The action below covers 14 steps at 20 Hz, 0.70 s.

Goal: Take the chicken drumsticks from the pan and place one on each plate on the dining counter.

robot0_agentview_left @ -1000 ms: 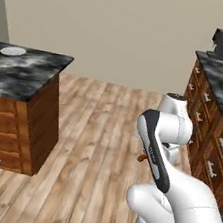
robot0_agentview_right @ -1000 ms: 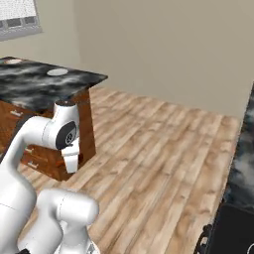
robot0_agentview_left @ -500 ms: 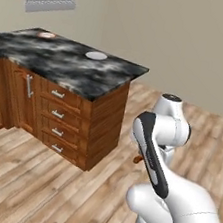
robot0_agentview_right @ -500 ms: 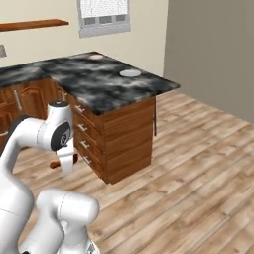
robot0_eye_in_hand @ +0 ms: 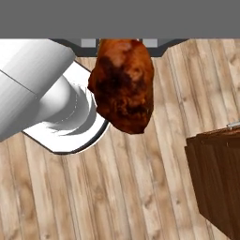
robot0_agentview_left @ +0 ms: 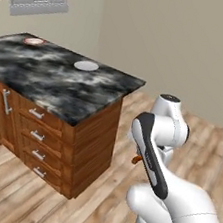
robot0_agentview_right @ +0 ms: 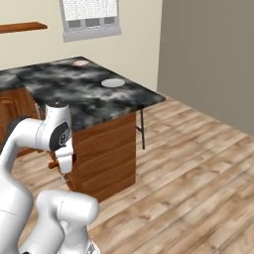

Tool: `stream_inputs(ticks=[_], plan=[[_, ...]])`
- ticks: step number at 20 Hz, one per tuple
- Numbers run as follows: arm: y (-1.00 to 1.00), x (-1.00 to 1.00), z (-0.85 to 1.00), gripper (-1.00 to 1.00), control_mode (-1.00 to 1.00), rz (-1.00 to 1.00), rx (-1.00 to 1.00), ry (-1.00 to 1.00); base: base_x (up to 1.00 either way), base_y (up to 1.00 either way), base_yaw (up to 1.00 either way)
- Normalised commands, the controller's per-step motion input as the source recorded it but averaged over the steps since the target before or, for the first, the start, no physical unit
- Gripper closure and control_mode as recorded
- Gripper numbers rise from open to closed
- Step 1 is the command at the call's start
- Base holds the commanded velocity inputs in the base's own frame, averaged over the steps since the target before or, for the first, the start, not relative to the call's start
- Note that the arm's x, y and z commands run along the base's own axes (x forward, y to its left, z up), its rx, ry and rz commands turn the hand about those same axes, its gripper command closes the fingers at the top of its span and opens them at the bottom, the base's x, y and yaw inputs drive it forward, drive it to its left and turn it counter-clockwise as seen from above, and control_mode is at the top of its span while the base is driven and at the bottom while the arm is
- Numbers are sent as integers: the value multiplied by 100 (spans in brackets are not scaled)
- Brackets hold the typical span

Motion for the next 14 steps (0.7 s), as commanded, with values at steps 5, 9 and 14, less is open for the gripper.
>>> stream_inputs(ticks=[5,9,14], plan=[[0,0,0,100,100,0,0,0,100,-30,5],[0,0,0,100,100,0,0,0,100,-31,7],[0,0,0,100,100,0,0,0,100,-33,8]])
